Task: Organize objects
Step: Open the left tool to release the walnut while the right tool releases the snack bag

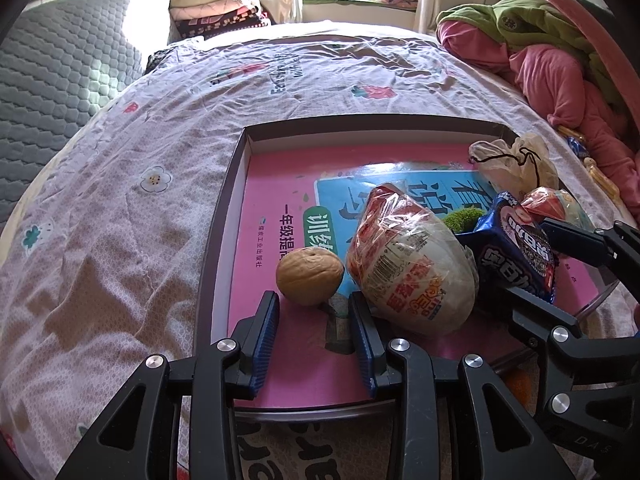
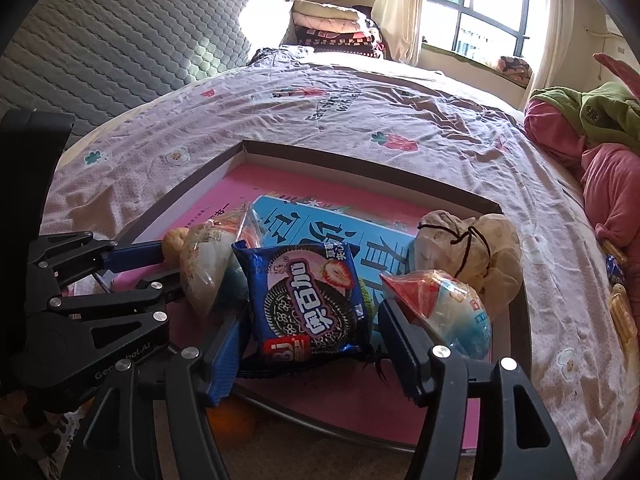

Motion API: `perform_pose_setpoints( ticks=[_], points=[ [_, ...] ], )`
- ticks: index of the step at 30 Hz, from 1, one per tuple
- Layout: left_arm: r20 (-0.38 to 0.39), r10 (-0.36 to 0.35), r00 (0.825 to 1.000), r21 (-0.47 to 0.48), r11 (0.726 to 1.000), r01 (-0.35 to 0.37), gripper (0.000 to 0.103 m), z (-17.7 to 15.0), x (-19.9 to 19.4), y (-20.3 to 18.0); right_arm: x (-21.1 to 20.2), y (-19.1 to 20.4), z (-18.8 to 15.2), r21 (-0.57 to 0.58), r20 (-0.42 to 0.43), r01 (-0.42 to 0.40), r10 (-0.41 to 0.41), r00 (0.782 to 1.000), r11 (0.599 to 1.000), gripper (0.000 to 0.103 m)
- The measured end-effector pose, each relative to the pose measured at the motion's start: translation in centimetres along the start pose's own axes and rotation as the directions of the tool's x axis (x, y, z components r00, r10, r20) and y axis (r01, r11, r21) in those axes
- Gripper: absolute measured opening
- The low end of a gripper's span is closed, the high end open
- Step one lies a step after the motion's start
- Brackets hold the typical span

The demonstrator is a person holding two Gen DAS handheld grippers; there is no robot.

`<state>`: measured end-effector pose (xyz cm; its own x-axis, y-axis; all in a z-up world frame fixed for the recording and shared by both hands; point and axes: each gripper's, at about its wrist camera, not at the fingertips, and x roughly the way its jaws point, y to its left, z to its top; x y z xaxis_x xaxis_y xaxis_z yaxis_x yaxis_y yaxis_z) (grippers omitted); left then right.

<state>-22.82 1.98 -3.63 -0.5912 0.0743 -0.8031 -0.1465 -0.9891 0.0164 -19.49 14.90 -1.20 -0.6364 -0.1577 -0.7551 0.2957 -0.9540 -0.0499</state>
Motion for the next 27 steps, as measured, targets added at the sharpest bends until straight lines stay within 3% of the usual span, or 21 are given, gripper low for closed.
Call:
perform_pose_setpoints(
  ticks=[4,12,16,27],
  points=[
    [-0.001,0.007,1.000,0.007,1.000,-0.007,0.048,-0.2,-0.3,0.0,-0.4,-0.2,0.0,0.001,0.004,0.012,-0.012,1.000,1.000,0.066],
    [0.018,0.005,1.000,0.008,1.000,-0.005,0.052,-0.3,-1.5,0.1,-1.2,-0.6,0.0,0.001,0.017,0.017,-0.017,1.000,1.000,0.074],
    [0.036,0.003,0.999,-0.006,1.000,-0.003,0.061,-0.3,-2.3,0.5,-1.5,-0.6,0.0,-0.001,0.021,0.020,-0.020,1.000,1.000,0.076],
    [0.073,0.002,0.997,-0.014,1.000,-0.001,0.062,-0.6,-4.0,0.7,-3.2,-0.9,-0.2,-0.005,0.050,0.041,-0.041,0.998,0.999,0.079]
  ],
)
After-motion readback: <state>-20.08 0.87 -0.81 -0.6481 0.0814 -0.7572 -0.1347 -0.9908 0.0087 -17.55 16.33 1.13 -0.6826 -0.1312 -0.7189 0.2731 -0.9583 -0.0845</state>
